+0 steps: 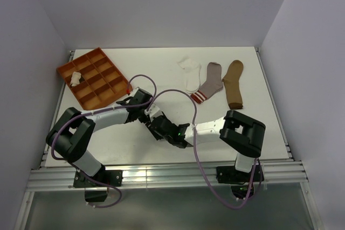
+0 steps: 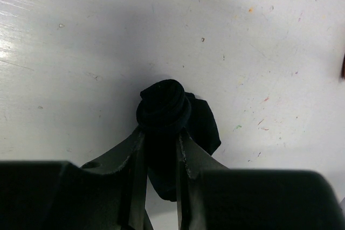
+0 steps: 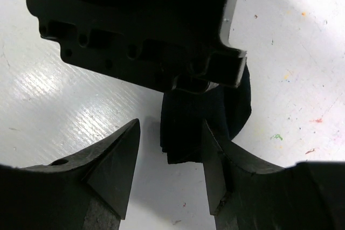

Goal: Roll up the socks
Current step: Roll the sock at the center of the board.

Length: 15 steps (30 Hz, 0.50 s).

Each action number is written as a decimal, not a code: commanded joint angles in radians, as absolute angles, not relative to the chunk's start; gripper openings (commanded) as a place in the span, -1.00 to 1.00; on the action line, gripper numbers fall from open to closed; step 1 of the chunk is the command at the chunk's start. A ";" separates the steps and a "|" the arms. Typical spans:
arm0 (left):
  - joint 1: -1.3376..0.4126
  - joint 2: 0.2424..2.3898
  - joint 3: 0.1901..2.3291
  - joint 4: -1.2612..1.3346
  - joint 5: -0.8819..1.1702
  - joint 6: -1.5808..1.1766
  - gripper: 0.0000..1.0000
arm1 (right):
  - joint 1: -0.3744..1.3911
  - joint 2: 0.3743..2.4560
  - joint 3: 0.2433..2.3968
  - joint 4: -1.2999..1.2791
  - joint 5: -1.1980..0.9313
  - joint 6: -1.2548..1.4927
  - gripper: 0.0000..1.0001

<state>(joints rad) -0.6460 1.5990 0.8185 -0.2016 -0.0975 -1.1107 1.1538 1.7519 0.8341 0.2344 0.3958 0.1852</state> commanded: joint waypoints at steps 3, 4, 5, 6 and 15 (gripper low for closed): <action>-0.661 1.641 0.779 -0.298 -0.089 -1.077 -0.99 | 1.126 1.776 0.816 0.155 0.397 0.261 0.12; -0.661 1.641 0.776 -0.295 -0.086 -1.078 -0.99 | 1.115 1.775 0.812 0.156 0.385 0.264 0.12; -0.661 1.643 0.773 -0.291 -0.083 -1.081 -0.99 | 1.106 1.773 0.802 0.158 0.364 0.274 0.12; -0.661 1.643 0.773 -0.288 -0.078 -1.081 -0.99 | 1.097 1.773 0.799 0.158 0.348 0.276 0.12; -0.661 1.632 0.775 -0.288 -0.068 -1.086 -0.99 | 1.057 1.838 0.850 0.094 0.301 0.267 -0.03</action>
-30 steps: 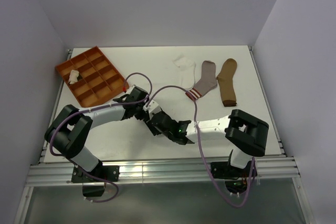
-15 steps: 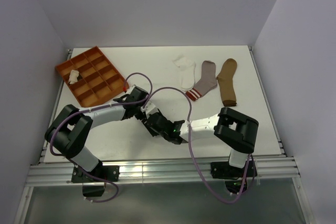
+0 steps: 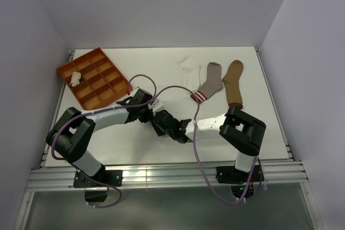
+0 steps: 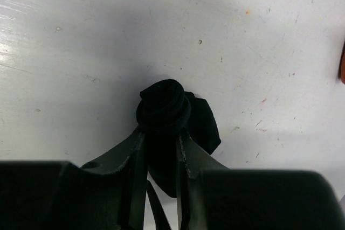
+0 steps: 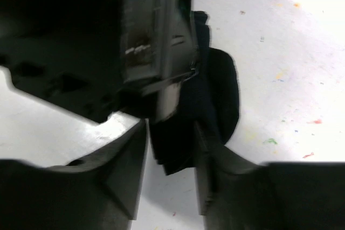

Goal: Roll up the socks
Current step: Roll the sock at the center of the board.

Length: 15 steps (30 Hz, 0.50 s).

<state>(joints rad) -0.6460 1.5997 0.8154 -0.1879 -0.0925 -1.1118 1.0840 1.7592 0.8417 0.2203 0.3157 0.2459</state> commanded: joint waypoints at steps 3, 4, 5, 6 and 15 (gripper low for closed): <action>-0.661 1.629 0.775 -0.285 -0.055 -1.091 -0.96 | 1.049 1.868 0.870 0.055 0.317 0.279 -0.23; -0.661 1.628 0.772 -0.281 -0.054 -1.091 -0.95 | 1.043 1.876 0.873 0.046 0.311 0.285 -0.45; -0.661 1.620 0.769 -0.279 -0.058 -1.094 -0.89 | 1.039 1.876 0.865 0.048 0.307 0.287 -0.55; -0.661 1.618 0.765 -0.278 -0.057 -1.097 -0.87 | 1.023 1.872 0.859 0.051 0.304 0.288 -0.64; -0.650 1.595 0.749 -0.265 -0.067 -1.132 -0.22 | 0.939 1.796 0.795 0.098 0.115 0.279 -1.00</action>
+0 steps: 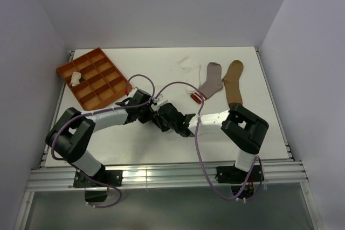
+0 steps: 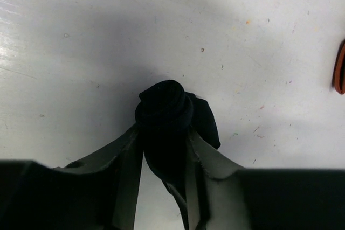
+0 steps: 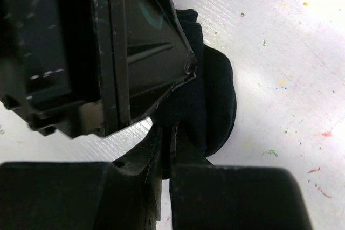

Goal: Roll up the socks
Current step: Roll the sock at the center of the board.

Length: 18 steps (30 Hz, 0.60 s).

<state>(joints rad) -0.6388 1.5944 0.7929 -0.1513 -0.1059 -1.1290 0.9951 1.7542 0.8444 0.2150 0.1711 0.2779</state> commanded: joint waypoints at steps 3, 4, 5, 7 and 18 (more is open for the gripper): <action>-0.643 1.575 0.736 -0.255 -0.083 -1.153 0.07 | 0.931 1.799 0.802 0.089 0.057 0.265 -1.00; -0.640 1.556 0.732 -0.253 -0.089 -1.166 0.15 | 0.928 1.801 0.802 0.086 0.040 0.265 -1.00; -0.638 1.545 0.727 -0.247 -0.094 -1.167 0.29 | 0.924 1.802 0.805 0.084 0.028 0.265 -1.00; -0.629 1.519 0.719 -0.247 -0.107 -1.170 0.39 | 0.919 1.804 0.805 0.086 0.005 0.267 -1.00; -0.542 1.434 0.664 -0.236 -0.104 -1.183 0.66 | 0.893 1.830 0.834 0.058 -0.112 0.256 -1.00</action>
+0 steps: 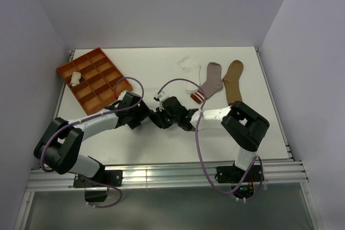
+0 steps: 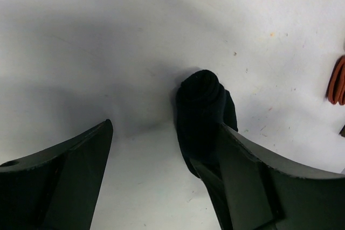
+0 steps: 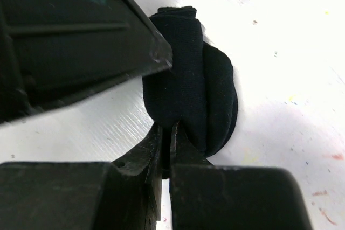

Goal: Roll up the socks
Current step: Roll the sock at the center of the board.

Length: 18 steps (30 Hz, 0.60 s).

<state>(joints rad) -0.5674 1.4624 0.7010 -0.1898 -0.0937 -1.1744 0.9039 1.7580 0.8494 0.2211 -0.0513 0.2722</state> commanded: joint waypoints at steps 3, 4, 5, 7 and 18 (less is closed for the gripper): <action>-0.520 1.388 0.638 -0.227 -0.115 -1.189 0.67 | 0.876 1.839 0.847 0.048 -0.192 0.262 -1.00; -0.517 1.353 0.631 -0.227 -0.123 -1.195 0.68 | 0.870 1.841 0.850 0.046 -0.219 0.268 -1.00; -0.517 1.332 0.611 -0.229 -0.132 -1.201 0.69 | 0.861 1.844 0.854 0.041 -0.283 0.275 -1.00; -0.512 1.252 0.588 -0.224 -0.159 -1.221 0.71 | 0.824 1.864 0.874 0.019 -0.349 0.302 -1.00; -0.546 1.040 0.433 -0.086 -0.117 -1.210 0.71 | 0.706 1.999 0.908 0.138 -0.768 0.575 -1.00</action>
<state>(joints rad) -0.5220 1.0370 0.4660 -0.1635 -0.1429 -1.1999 0.7071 1.9099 0.9447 0.2272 -0.6270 0.4580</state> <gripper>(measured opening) 0.863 0.046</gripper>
